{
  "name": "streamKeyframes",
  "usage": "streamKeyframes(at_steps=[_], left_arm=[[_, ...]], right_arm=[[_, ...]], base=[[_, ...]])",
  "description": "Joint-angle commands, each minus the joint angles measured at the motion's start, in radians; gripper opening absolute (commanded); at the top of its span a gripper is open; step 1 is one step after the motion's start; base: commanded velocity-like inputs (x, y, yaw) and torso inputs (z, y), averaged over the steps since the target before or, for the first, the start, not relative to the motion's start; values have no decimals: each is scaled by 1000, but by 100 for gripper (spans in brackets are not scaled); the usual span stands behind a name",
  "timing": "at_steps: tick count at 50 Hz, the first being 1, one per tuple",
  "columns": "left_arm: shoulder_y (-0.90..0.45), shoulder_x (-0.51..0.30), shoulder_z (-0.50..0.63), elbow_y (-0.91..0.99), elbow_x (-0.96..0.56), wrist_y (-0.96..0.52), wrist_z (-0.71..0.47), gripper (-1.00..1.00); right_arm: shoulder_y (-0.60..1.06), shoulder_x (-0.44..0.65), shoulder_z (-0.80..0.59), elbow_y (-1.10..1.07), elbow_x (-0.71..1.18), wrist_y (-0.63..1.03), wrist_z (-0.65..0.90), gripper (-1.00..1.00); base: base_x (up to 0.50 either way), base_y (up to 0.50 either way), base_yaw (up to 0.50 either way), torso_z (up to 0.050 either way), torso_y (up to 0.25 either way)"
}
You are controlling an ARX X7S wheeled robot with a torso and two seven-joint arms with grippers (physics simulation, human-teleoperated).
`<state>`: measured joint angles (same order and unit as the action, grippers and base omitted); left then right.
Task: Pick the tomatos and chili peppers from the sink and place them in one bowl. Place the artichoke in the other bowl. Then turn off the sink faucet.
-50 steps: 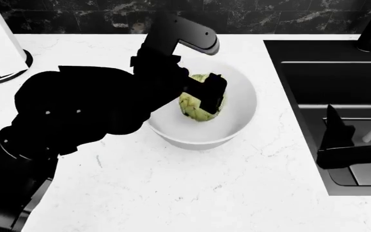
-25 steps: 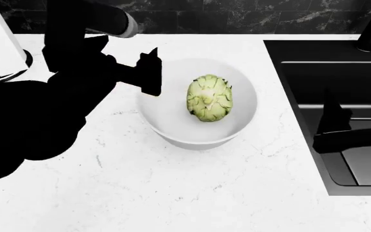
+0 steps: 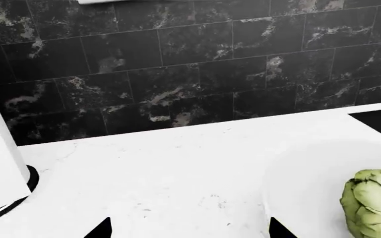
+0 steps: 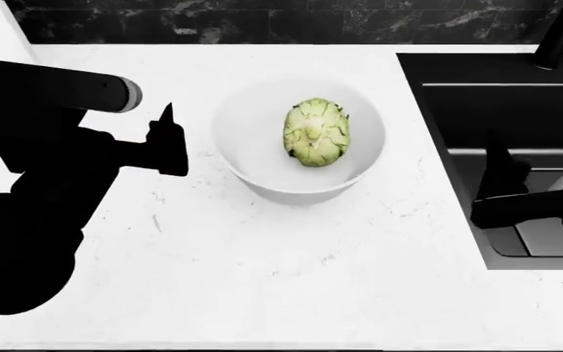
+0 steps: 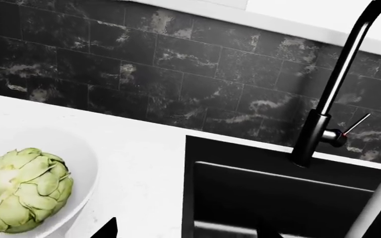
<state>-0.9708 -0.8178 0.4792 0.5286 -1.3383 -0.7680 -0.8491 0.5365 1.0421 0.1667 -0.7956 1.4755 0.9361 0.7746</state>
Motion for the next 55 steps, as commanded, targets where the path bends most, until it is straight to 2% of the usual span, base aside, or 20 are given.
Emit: streamKeyframes(at_steps=[1,12,22,29,55], left_arm=[[35,-24,-14,29,-4,27,-6,100],[58,-29,-13,42,1,35,-10,100],[85,-29,-16,51,-11,49,-12,100],[121,-25,-16,55,1,73,-6,100],[125,-28,-20,53,5,82,1,100]], right_arm=[[-34,-40,-13,17,-54,-9,-31,100],[-97,-65,2,4,-103,-35,-56,100],[-122,-71,5,-14,-130,-49,-74,100],[-128,-85,4,-11,-152,-62,-83,100],[-110,-84,-25,3,-165,-56,-85,100]], base=[[-488,-1,0,0,0],[-492,-83,0,1,0],[-277,-479,0,0,0],[-98,-500,0,0,0],[-8,-483,0,0,0]])
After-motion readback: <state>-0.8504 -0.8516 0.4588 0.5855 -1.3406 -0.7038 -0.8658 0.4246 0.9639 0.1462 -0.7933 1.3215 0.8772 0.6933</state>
